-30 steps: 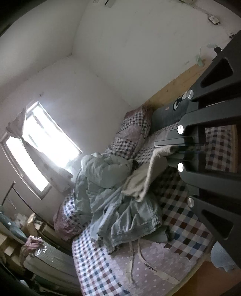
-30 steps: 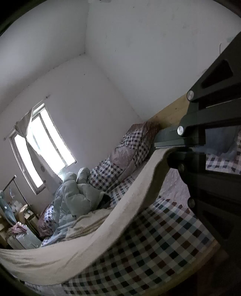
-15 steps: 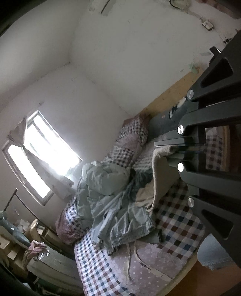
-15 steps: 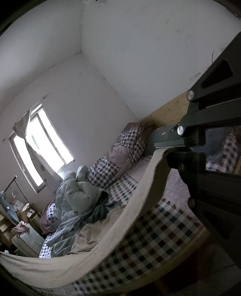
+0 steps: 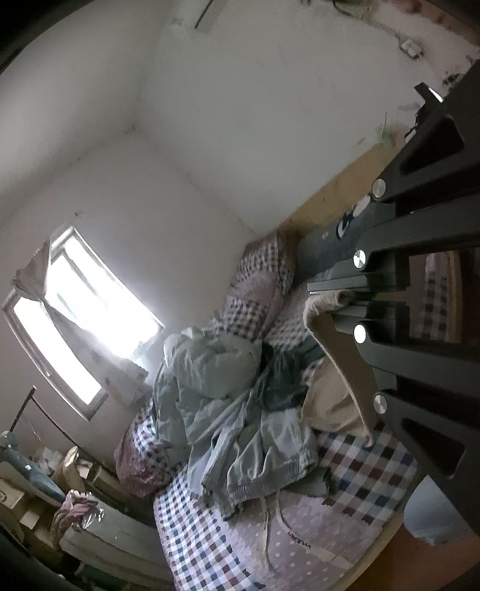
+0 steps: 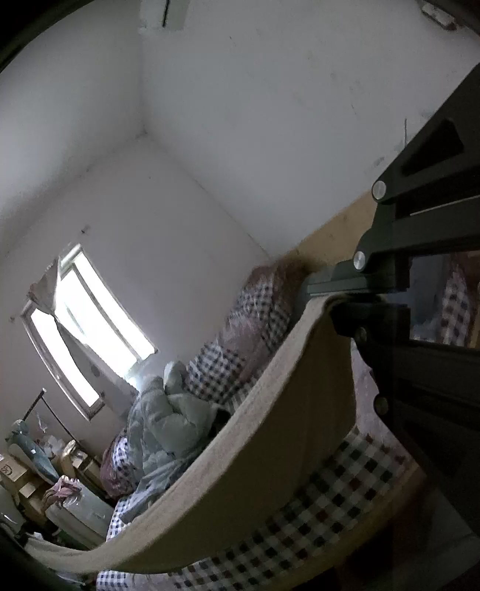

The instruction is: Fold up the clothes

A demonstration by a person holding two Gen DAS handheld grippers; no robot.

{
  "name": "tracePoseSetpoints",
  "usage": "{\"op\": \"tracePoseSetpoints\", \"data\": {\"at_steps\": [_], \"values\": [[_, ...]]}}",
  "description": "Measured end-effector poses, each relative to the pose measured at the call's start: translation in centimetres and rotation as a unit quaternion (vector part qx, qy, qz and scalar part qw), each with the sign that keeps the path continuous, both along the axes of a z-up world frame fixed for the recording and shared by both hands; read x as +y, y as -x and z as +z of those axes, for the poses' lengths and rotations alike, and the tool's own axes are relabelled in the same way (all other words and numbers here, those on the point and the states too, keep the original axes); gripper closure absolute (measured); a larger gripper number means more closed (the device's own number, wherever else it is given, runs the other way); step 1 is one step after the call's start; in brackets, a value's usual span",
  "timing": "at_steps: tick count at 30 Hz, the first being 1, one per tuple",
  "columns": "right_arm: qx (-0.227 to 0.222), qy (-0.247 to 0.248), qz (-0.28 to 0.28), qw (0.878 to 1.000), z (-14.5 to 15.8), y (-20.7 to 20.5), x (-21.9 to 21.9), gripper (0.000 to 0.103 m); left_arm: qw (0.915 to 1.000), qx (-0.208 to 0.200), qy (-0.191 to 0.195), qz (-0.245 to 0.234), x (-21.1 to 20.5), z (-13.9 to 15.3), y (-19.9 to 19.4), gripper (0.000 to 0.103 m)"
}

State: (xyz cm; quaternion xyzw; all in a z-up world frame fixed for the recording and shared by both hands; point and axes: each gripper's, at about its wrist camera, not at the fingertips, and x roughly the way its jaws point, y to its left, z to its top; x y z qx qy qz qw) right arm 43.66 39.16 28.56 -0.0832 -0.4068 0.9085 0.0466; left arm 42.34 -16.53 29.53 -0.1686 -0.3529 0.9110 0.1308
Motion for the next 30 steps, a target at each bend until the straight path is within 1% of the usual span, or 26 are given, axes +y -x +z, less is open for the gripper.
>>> {"op": "tracePoseSetpoints", "data": {"at_steps": [4,10,19,22,25,30], "values": [[-0.027,0.000,0.008,1.000,-1.4,2.8,-0.4,0.103,0.9996,-0.024,0.005,0.012,-0.8,-0.9,3.6,0.102],[-0.064,0.002,0.022,0.998,-2.3,7.7,-1.3,0.103,0.9979,-0.062,0.001,0.020,-2.0,-1.8,9.8,0.102],[-0.132,-0.022,0.033,0.990,-4.1,17.1,-2.4,0.103,0.9911,-0.129,0.017,0.026,-2.3,-4.2,19.1,0.102],[-0.156,-0.026,0.035,0.987,-5.0,21.0,-2.6,0.103,0.9869,-0.156,0.025,0.030,-2.4,-5.6,22.9,0.102],[-0.181,-0.033,0.036,0.982,-6.4,25.5,-3.3,0.103,0.9817,-0.183,0.039,0.034,-2.2,-7.4,26.9,0.102],[-0.228,-0.053,0.036,0.972,-10.2,32.6,-4.5,0.103,0.9709,-0.227,0.062,0.044,-2.2,-11.0,33.4,0.102]]}}
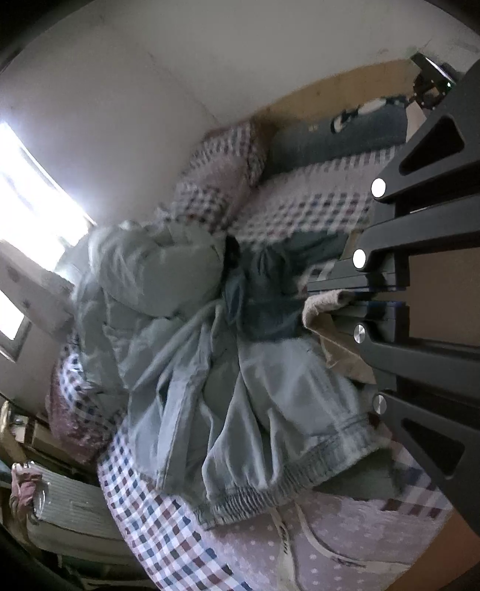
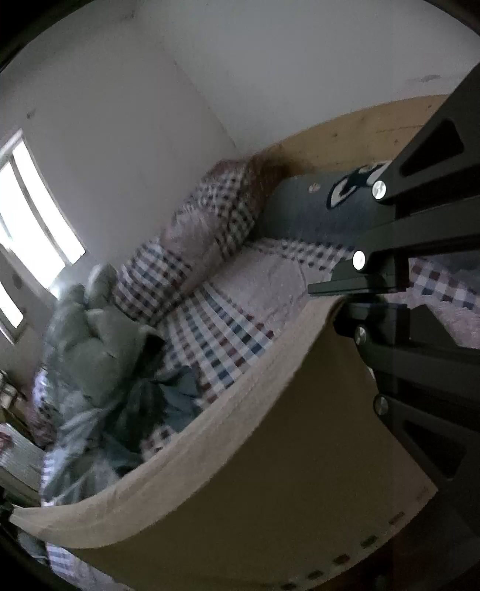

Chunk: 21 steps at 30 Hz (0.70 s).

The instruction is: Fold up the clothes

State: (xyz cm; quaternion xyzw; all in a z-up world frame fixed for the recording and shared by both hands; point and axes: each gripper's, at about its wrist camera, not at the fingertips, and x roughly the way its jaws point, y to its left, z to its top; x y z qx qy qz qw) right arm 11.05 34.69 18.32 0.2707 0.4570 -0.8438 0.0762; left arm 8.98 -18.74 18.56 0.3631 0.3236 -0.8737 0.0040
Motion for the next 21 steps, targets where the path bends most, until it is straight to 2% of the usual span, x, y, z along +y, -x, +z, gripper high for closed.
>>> {"op": "tracePoseSetpoints", "data": {"at_steps": [10,15,21], "values": [[-0.090,-0.034,0.002,0.995,-8.6,14.2,-1.7,0.103,0.9962,-0.070,0.051,0.006,0.2,-7.7,11.4,0.102],[-0.131,-0.049,0.001,0.990,-12.3,19.3,-2.4,0.103,0.9909,-0.092,0.099,-0.004,0.9,-11.0,16.0,0.102],[-0.186,-0.066,-0.006,0.980,-17.2,24.2,-3.0,0.103,0.9836,-0.117,0.136,-0.015,2.0,-14.1,19.4,0.102]]}}
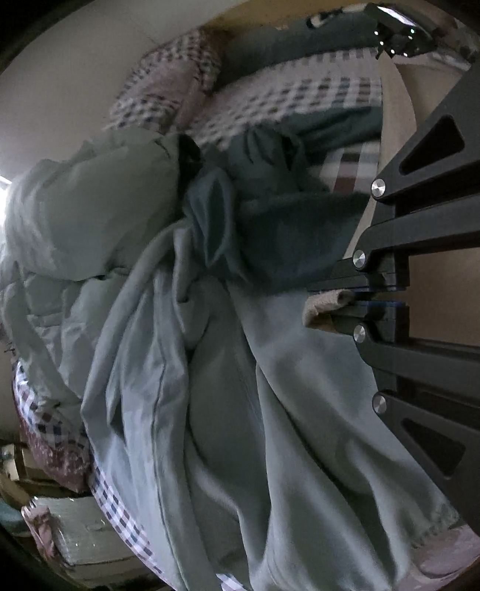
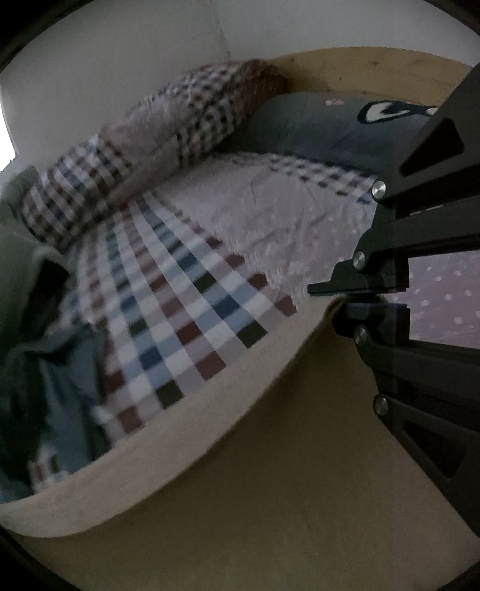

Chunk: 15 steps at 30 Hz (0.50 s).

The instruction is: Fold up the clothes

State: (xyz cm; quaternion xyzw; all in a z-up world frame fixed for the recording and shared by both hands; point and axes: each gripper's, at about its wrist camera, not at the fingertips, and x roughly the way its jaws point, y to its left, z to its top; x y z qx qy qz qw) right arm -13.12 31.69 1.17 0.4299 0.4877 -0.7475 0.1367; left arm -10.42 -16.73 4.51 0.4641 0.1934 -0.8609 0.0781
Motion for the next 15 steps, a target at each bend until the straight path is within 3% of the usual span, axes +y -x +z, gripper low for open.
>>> {"op": "tracePoseSetpoints", "data": {"at_steps": [7,9,12,15], "values": [[-0.060,0.030,-0.036,0.997,-3.6,3.2,0.7,0.100,0.9999,-0.011,0.008,-0.010,-0.2,-2.7,1.3,0.101],[-0.073,0.053,-0.066,0.994,-4.1,4.2,1.6,0.083,0.9999,-0.002,-0.013,-0.010,-1.0,-3.2,1.0,0.100],[-0.037,0.112,-0.138,0.983,-3.1,5.4,4.0,0.059,0.9982,0.037,-0.046,-0.006,-2.1,-2.5,-0.5,0.096],[0.034,0.121,-0.202,0.971,-1.7,5.5,6.3,0.054,0.9965,0.074,-0.038,0.002,-2.5,-1.0,-2.9,0.090]]}}
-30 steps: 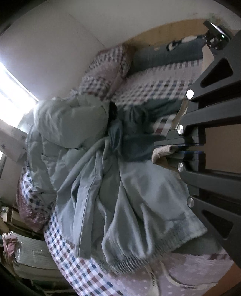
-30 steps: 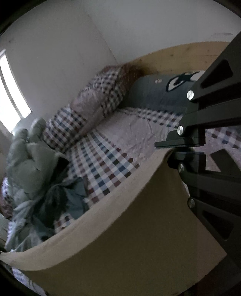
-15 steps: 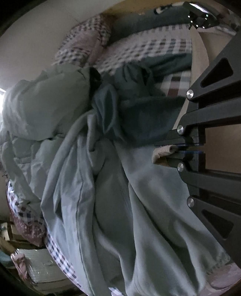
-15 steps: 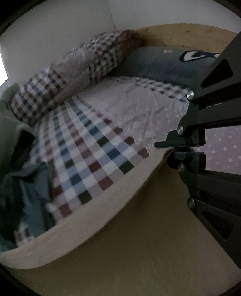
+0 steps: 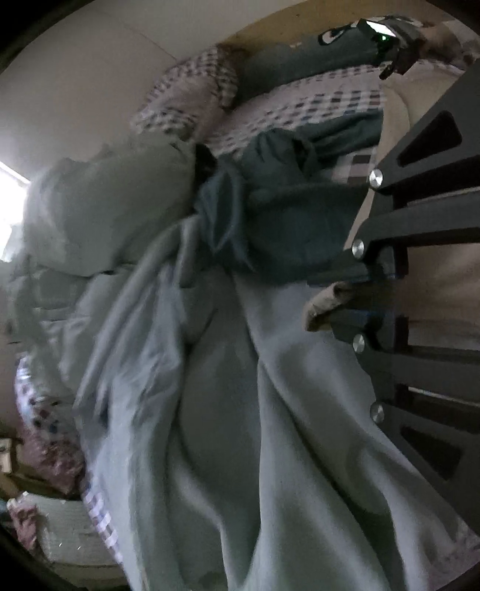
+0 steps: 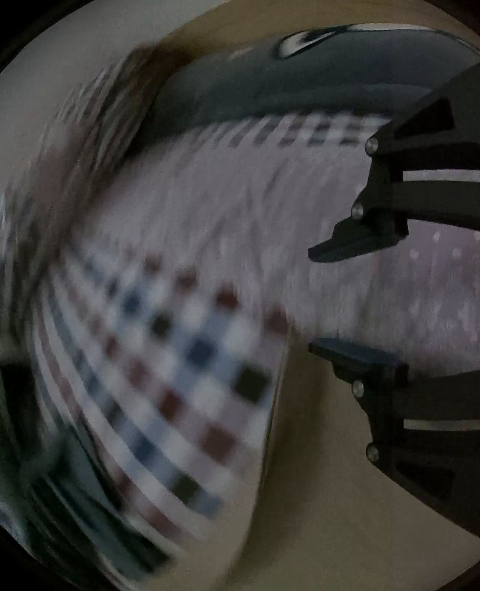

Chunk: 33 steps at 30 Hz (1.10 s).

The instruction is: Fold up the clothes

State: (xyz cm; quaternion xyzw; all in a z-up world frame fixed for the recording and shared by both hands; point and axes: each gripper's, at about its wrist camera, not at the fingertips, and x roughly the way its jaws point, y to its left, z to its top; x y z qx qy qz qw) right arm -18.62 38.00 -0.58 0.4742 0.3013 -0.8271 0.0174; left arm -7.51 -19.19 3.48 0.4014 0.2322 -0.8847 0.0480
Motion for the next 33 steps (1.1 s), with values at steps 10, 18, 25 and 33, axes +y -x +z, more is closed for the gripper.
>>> {"op": "tracePoseSetpoints", "data": {"at_steps": [10,18,25,33], "values": [[0.048,-0.017,0.050,0.997,2.8,-5.6,-3.1,0.041,0.9926,0.005,0.116,-0.036,1.9,1.8,-0.6,0.085],[0.035,-0.006,0.267,0.963,2.4,-11.0,-18.2,0.028,0.9702,-0.133,0.180,-0.092,4.1,-2.1,5.9,0.073],[0.011,-0.090,0.376,0.922,-1.9,-10.8,-25.1,0.028,0.9741,-0.101,0.196,-0.050,1.6,-0.3,2.1,0.032],[-0.020,-0.079,0.366,0.927,-1.6,-6.7,-26.5,0.015,0.9853,-0.048,0.160,-0.038,0.0,0.0,-6.3,0.028]]}}
